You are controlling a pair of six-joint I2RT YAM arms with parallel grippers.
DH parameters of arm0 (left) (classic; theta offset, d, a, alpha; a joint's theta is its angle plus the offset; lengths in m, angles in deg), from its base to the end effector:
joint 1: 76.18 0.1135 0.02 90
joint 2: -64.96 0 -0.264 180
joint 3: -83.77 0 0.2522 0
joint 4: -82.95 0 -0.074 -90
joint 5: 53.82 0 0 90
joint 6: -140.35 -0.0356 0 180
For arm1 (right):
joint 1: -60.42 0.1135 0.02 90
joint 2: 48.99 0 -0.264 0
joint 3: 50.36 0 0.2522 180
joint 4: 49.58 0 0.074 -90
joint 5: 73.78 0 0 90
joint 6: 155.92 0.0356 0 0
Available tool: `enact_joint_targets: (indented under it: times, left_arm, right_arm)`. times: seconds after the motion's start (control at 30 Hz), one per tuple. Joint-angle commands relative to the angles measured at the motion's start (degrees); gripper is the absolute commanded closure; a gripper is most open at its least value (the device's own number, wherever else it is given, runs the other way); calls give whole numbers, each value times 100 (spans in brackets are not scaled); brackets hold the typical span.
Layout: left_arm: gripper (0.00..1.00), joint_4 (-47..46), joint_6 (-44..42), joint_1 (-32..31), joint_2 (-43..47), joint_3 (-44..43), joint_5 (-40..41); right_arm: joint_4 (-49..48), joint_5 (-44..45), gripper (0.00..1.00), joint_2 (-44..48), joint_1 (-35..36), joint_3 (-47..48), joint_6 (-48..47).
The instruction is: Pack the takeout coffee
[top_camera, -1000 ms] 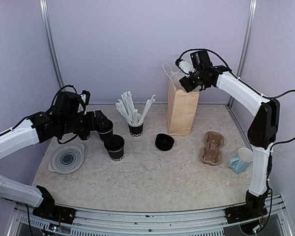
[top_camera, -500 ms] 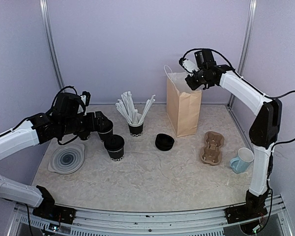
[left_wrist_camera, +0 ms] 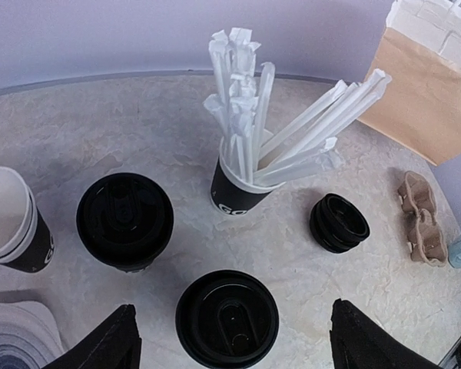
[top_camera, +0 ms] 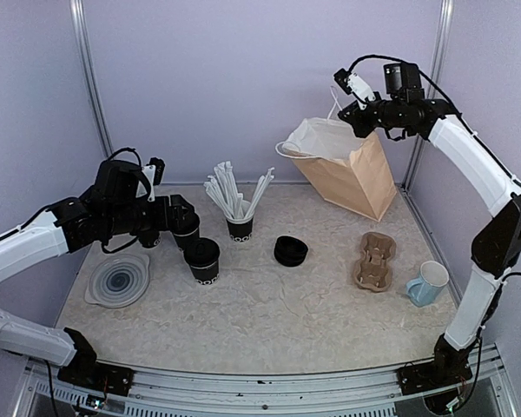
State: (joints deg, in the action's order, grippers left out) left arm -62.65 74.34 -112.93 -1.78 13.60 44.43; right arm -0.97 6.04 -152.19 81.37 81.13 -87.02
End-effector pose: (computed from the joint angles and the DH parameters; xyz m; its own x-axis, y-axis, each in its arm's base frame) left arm 0.2123 -0.1522 0.3149 -0.5774 -0.0710 -0.8134 0.2833 0.9169 -0.2812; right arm 0.3756 0.1505 0.4522 -0.1201 -0.4254 -0.8970 -0.5895 0.7576 -0.2803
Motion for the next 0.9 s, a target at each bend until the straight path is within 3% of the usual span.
enact_joint_targets:
  times: [0.0,0.23,0.37,0.57,0.7,0.87]
  left_arm:
    - [18,-180,-704,-7,200,-609,-367]
    - [20,-190,-1680,-58,443,-1758,-647]
    - [20,-218,-2081,-251,483,-2255,-1074]
    - [17,122,-2379,-740,179,-2706,-1375]
    - [16,114,-2381,-1003,1,-2643,-1555]
    - [16,121,-2381,-1141,-71,-2450,-1522]
  right_arm:
    - [70,-1088,100,837,-12,-363,-238]
    - [621,-2888,100,1797,-12,-1001,-645]
    - [1189,-4080,100,2055,-3,-1192,-865]
    - [1181,-5341,100,2189,110,-1691,-831]
    - [1087,-5896,100,1997,393,-1889,-705]
    - [1120,-5884,100,1716,1044,-1936,-724]
